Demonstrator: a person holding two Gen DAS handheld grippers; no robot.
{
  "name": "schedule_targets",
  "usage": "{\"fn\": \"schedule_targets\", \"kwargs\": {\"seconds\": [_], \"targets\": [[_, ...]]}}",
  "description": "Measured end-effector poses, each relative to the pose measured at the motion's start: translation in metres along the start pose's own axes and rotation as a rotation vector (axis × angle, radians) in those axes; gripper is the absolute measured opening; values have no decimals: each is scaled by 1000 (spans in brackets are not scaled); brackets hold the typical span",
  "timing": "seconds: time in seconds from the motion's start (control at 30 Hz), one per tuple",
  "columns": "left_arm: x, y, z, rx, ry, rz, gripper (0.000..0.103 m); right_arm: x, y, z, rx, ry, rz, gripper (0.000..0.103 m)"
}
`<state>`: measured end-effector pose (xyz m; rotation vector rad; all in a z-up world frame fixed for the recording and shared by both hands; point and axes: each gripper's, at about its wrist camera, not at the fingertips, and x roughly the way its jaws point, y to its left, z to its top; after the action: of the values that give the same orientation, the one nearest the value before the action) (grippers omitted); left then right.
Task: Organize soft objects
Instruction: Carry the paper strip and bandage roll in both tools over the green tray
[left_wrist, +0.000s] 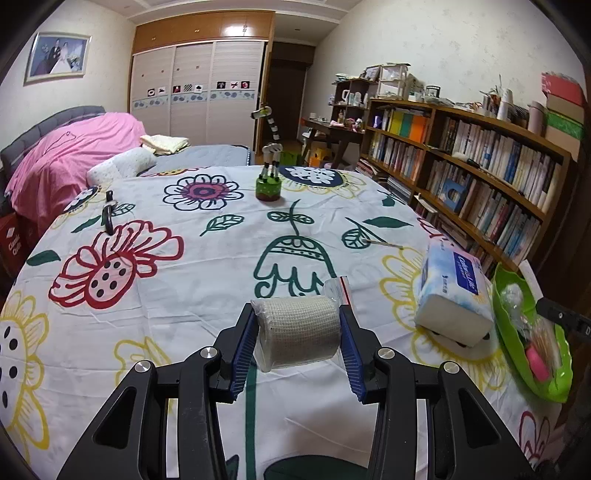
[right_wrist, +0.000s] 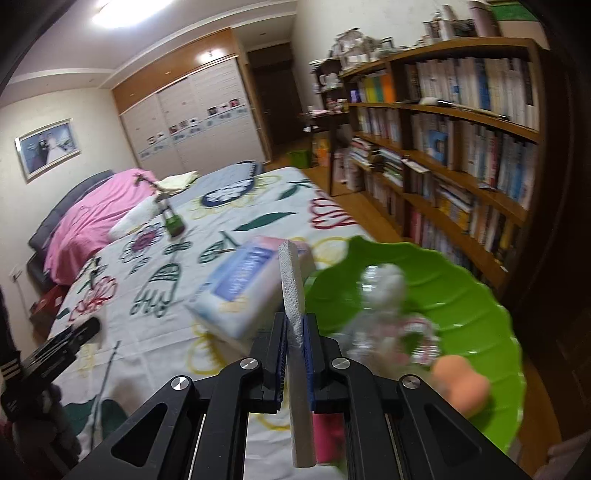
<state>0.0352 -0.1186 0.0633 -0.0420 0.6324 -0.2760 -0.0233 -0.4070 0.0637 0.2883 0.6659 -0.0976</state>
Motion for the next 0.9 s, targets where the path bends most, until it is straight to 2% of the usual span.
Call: {"fn": "schedule_targets", "kwargs": {"seconds": [0.3, 0.5, 0.9], "targets": [[-1, -14, -5, 37, 9, -6, 44, 3, -28, -4, 32, 4, -80, 9], [-4, -28, -7, 54, 16, -24, 44, 5, -33, -8, -2, 16, -131, 9], [-6, -85, -3, 143, 43, -98, 44, 5, -44, -13, -86, 15, -224, 9]]}}
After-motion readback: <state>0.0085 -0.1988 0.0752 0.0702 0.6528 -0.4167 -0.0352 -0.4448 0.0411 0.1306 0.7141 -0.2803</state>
